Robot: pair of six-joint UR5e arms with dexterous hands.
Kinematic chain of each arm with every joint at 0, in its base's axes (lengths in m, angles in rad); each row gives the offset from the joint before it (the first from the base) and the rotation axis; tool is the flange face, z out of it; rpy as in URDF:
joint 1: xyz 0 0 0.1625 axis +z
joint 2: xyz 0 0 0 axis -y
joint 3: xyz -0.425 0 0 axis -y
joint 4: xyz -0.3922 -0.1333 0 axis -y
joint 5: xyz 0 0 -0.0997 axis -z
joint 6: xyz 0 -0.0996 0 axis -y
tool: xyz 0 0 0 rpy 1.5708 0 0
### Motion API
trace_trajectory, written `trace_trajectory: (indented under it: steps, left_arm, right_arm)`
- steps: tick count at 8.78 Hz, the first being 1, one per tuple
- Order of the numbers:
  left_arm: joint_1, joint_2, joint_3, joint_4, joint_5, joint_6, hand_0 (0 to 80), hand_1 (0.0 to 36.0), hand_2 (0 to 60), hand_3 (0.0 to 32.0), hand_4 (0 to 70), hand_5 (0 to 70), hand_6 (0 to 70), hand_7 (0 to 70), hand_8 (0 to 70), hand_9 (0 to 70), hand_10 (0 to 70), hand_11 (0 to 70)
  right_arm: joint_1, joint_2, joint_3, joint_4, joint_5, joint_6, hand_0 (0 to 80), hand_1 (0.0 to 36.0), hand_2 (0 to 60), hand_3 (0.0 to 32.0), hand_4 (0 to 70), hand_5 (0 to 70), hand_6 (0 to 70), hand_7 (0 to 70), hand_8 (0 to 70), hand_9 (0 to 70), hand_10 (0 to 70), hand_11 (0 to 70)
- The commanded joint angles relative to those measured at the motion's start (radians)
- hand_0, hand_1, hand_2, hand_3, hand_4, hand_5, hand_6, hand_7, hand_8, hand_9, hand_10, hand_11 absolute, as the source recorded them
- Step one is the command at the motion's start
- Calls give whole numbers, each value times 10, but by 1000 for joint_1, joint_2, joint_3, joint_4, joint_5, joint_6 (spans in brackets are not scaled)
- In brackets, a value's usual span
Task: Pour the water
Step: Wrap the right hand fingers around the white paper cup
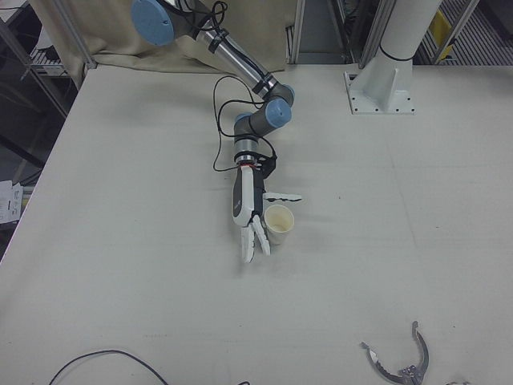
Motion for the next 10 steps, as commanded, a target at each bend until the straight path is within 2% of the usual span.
trace_trajectory:
  steps: [1, 3, 8, 9, 10]
  left_arm:
    - [1, -1, -2, 1, 0, 0, 394, 357, 600, 0, 352, 212, 61, 106, 39, 65, 45, 81]
    - [1, -2, -2, 8, -12, 1, 399, 360, 600, 0, 357, 225, 63, 110, 40, 66, 46, 82]
    - [2, -4, 7, 12, -14, 1, 396, 360, 600, 0, 351, 226, 62, 107, 40, 67, 47, 83]
    - [2, -4, 7, 12, -14, 1, 396, 359, 600, 0, 350, 222, 63, 107, 41, 67, 47, 83]
    - [2, -4, 4, 12, -14, 0, 395, 358, 600, 0, 350, 221, 62, 107, 41, 67, 47, 84]
  right_arm:
    - [0, 1, -11, 2, -1, -7, 452, 103, 47, 0, 11, 0, 0, 0, 41, 38, 24, 46]
    - [1, 9, -26, 35, -1, -27, 449, 101, 48, 0, 12, 0, 0, 0, 42, 40, 27, 50]
    - [8, 49, -32, 35, 0, -75, 456, 107, 60, 0, 40, 0, 12, 0, 42, 47, 32, 59]
    - [6, 50, -32, 35, 0, -78, 458, 112, 74, 0, 52, 8, 25, 29, 41, 53, 43, 74]
    - [6, 52, -32, 35, 2, -81, 460, 117, 91, 0, 58, 25, 42, 73, 48, 77, 79, 127]
